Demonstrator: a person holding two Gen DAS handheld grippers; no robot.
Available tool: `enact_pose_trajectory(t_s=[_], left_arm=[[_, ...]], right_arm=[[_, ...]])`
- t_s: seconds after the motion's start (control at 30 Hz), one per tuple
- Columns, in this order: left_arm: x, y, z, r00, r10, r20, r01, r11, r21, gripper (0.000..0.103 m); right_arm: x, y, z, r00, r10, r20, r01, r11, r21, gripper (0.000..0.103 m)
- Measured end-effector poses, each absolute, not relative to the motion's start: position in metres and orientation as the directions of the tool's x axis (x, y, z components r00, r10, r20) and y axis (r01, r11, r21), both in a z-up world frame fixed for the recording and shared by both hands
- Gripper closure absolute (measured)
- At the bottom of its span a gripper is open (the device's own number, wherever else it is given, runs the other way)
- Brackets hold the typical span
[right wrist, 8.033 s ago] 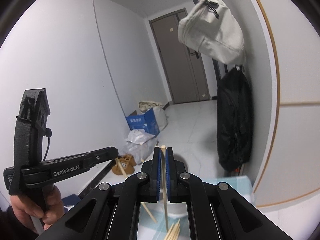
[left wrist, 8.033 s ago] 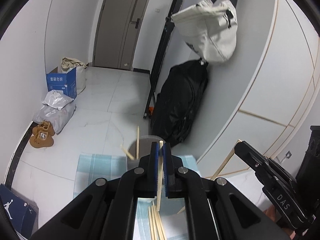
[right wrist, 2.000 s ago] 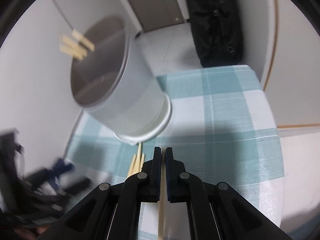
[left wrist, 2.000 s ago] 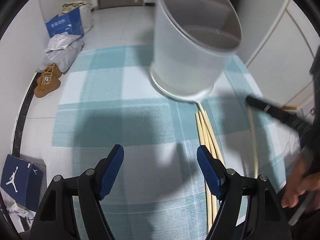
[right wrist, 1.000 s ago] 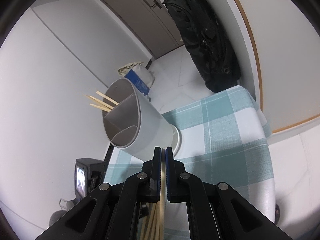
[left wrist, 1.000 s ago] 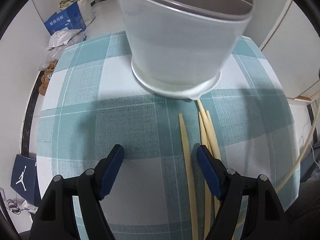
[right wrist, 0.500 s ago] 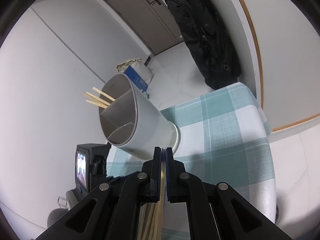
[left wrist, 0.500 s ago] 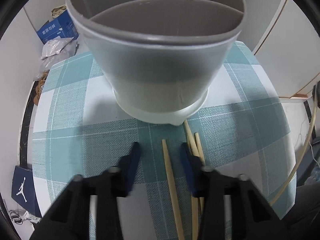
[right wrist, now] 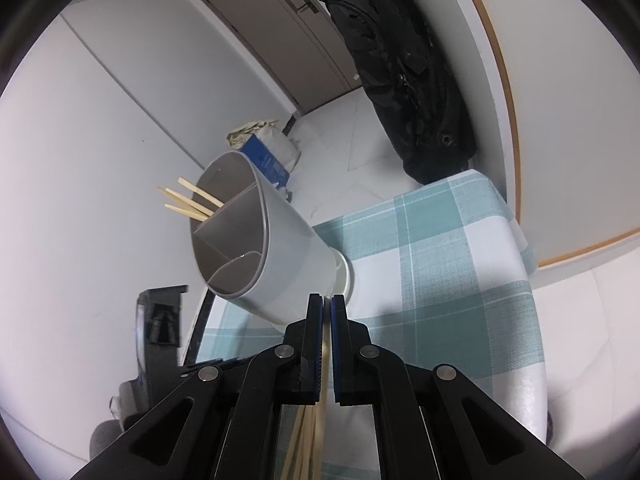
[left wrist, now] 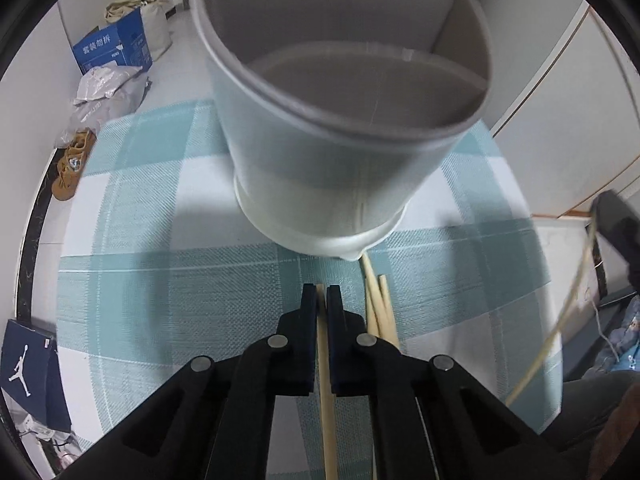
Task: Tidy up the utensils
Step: 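Grasp a single chopstick with the left tool while the right tool holds its bundle, then carry both tools' chopsticks up over the holder and lower them in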
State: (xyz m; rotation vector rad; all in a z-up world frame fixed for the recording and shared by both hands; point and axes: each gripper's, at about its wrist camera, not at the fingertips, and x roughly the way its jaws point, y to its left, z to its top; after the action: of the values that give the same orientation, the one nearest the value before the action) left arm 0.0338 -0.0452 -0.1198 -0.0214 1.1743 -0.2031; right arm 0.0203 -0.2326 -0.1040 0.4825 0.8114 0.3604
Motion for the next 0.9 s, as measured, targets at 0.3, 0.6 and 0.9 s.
enact_pose_trajectory(t_s=[0.3, 0.6, 0.9], left_arm=[[0.011, -0.033, -0.069, 0.533, -0.222, -0.817, 0.124, 0.975, -0.184, 0.102], [0.004, -0.018, -0.038, 0.656, -0.230, -0.719, 0.136, 0.973, -0.186, 0.103], [-0.013, -0.020, -0.021, 0.670, -0.251, -0.699, 0.173, 0.968, -0.181, 0.103]], right_arm=[[0.001, -0.231, -0.093, 0.676, 0.471, -0.567, -0.141, 0.837, 0.528, 0.100], [-0.029, -0.216, -0.065, 0.733, 0.465, -0.496, -0.235, 0.858, 0.457, 0.100], [-0.050, -0.194, -0.052, 0.774, 0.415, -0.479, -0.256, 0.896, 0.364, 0.100]])
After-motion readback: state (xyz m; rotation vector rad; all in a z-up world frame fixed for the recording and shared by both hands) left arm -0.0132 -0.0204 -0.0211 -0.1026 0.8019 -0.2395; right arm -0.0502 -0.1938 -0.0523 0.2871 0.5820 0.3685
